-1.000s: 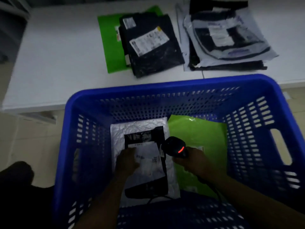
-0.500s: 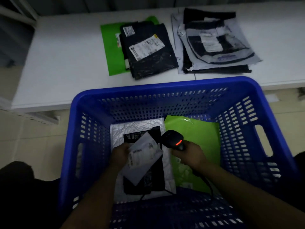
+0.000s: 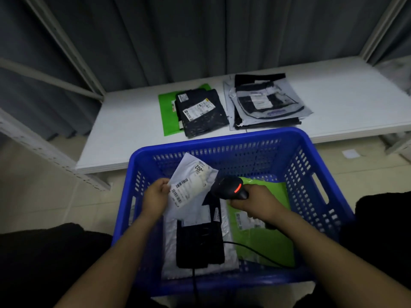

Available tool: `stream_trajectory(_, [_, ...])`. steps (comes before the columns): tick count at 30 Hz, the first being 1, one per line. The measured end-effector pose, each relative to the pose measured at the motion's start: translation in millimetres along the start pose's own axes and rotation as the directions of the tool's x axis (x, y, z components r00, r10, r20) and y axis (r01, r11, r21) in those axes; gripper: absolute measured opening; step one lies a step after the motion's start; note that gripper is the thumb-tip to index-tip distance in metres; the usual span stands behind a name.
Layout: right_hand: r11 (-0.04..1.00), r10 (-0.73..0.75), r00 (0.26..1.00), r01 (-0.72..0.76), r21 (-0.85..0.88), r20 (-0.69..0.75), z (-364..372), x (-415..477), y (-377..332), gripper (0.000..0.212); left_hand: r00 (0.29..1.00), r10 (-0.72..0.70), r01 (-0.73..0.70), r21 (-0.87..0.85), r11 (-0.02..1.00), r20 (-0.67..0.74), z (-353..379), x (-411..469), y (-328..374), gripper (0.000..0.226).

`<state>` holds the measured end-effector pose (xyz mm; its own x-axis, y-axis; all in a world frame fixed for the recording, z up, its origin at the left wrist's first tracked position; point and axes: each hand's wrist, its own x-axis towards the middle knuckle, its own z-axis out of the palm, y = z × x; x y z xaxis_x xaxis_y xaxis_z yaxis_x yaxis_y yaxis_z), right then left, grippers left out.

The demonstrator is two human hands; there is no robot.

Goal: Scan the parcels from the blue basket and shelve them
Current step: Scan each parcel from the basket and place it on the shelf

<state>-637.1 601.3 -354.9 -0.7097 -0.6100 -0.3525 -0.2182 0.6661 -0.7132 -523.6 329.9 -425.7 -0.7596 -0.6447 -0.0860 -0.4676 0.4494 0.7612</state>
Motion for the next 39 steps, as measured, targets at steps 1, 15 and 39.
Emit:
stream_trajectory(1, [1.000, -0.026, 1.000, 0.026, -0.003, 0.015, -2, -5, -3, 0.031, 1.000, 0.006, -0.006, 0.008, 1.000, -0.028, -7, -4, 3, 0.016])
stream_trajectory(15, [0.991, -0.133, 0.991, 0.133, -0.003, 0.034, 4, -27, -8, 0.031, 0.989, -0.118, 0.113, -0.061, 0.992, -0.093, -22, -42, 11, 0.020])
stream_trajectory(39, [0.977, -0.037, 0.988, 0.067, 0.201, -0.152, -48, 41, -27, 0.032, 0.971, -0.182, 0.125, -0.323, 0.938, -0.155, -3, 35, 83, 0.019])
